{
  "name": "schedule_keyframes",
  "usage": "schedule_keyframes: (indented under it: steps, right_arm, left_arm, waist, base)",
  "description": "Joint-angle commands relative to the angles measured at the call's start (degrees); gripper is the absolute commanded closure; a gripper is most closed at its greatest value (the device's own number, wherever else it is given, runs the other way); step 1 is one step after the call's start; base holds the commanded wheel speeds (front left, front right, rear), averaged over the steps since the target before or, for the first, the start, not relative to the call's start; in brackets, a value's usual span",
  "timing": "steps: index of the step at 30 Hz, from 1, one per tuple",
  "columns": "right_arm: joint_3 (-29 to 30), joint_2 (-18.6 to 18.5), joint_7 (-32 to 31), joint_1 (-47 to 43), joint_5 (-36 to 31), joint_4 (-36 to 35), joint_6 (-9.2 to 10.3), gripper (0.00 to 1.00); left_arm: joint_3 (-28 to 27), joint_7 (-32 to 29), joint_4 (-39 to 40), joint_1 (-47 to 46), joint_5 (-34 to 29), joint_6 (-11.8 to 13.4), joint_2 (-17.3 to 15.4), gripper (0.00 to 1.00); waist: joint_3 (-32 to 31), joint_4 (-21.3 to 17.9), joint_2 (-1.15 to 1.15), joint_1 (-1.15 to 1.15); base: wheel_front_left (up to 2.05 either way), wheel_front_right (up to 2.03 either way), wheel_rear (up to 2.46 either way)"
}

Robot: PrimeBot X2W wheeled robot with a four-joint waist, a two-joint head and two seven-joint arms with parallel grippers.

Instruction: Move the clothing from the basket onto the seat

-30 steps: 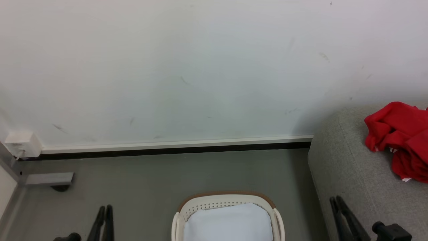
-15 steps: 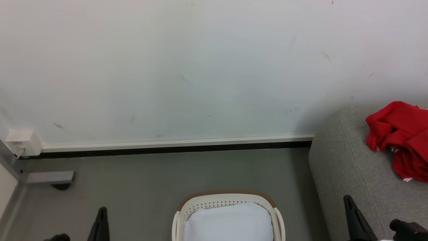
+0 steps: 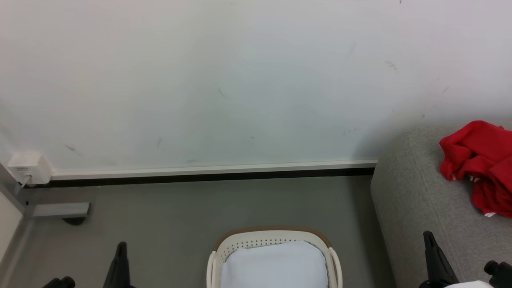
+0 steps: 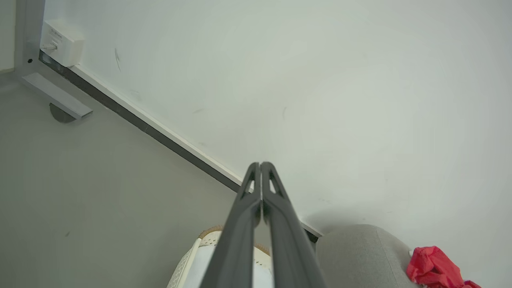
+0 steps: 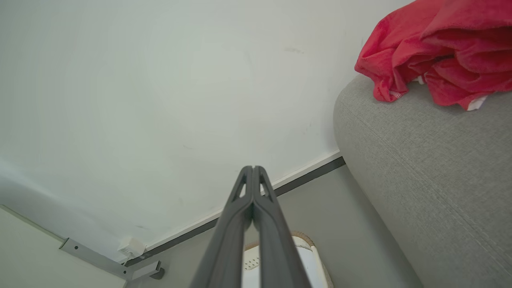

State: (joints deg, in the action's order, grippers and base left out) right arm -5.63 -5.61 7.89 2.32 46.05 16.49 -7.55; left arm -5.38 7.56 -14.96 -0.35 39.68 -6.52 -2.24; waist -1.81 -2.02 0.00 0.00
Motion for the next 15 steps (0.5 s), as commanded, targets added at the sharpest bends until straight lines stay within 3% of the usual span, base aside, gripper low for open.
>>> schedule_keyframes:
  steps: [1,15]
  right_arm:
    - [0.53,-0.21,-0.36,1.89,1.61,-0.96,0.03,1.0]
    - [2.7,0.19,-3.07,2.46,11.19,-1.28,0.04,1.0]
  left_arm:
    - [-0.3,-0.43,0.85,-1.59,1.85,-0.13,-0.44,1.0]
    - [-0.51,-3.27,0.98,-2.62,12.43,-0.23,-0.53,1.0]
  waist:
    - [0.01,0.02,0.0,0.0]
    - [0.28,0.31,0.0,0.0]
  base:
    - [0.0,0.0,0.0]
    - [0.0,0.0,0.0]
